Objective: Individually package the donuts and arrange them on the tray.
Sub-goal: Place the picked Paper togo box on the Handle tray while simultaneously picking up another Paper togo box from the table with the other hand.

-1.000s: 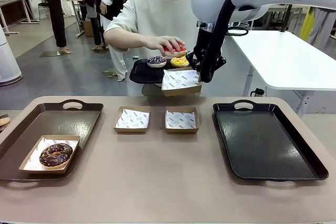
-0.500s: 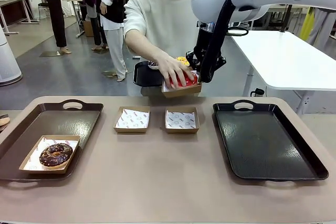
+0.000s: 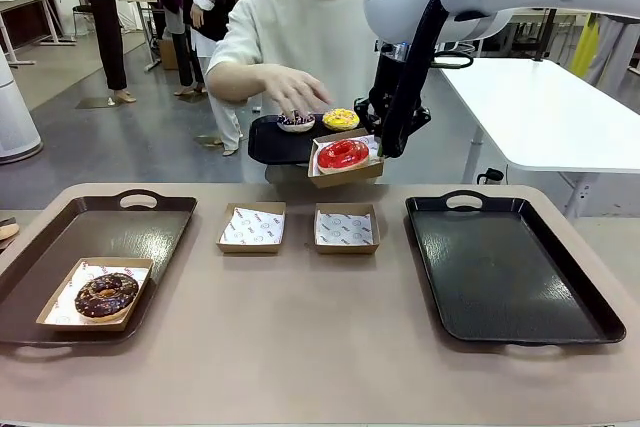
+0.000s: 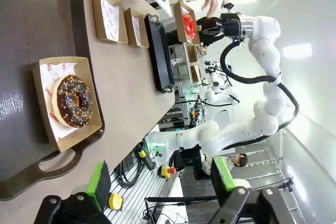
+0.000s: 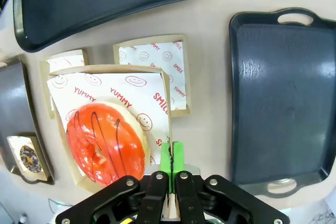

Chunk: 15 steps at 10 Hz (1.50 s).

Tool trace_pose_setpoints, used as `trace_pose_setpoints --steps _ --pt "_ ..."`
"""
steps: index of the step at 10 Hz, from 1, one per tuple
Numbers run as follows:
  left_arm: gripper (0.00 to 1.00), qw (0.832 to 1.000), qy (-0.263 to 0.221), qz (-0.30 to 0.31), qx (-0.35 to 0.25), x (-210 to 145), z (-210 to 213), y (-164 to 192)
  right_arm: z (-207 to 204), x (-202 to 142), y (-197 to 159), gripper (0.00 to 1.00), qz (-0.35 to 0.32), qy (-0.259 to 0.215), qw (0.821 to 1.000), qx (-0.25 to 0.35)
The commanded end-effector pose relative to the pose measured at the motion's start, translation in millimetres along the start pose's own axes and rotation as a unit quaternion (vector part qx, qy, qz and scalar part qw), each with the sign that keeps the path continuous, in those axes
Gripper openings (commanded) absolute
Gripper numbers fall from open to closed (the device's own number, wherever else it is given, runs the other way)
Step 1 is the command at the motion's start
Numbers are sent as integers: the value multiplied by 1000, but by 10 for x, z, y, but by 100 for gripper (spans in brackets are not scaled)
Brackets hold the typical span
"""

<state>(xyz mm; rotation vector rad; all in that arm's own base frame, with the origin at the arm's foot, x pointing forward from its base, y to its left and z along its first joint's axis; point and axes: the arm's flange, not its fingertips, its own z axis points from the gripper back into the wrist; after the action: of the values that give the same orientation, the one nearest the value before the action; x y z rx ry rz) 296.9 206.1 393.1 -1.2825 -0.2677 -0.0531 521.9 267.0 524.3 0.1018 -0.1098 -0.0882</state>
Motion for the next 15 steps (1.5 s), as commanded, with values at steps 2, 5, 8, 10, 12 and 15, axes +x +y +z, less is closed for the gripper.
trace_pose_setpoints --steps 2,5,8,10,12,15 --pt "100 1000 -5 0 -8 -13 0 -23 -7 -24 -12 0 -3 -4 1000 7" --pt "100 1000 -5 0 -8 -13 0 -23 -7 -24 -12 0 -3 -4 1000 7" --pt "100 999 16 -18 43 125 -132 -110 114 -108 -139 1 26 14 1000 6" --pt "100 984 104 -46 134 491 -619 -574 507 -459 -654 1 37 44 998 12" --pt "100 968 155 -50 192 872 -1157 -952 722 -789 -1169 1 35 54 998 9" --pt "100 933 212 -73 283 1335 -2120 -1227 481 -1121 -1874 1 17 66 998 -16"
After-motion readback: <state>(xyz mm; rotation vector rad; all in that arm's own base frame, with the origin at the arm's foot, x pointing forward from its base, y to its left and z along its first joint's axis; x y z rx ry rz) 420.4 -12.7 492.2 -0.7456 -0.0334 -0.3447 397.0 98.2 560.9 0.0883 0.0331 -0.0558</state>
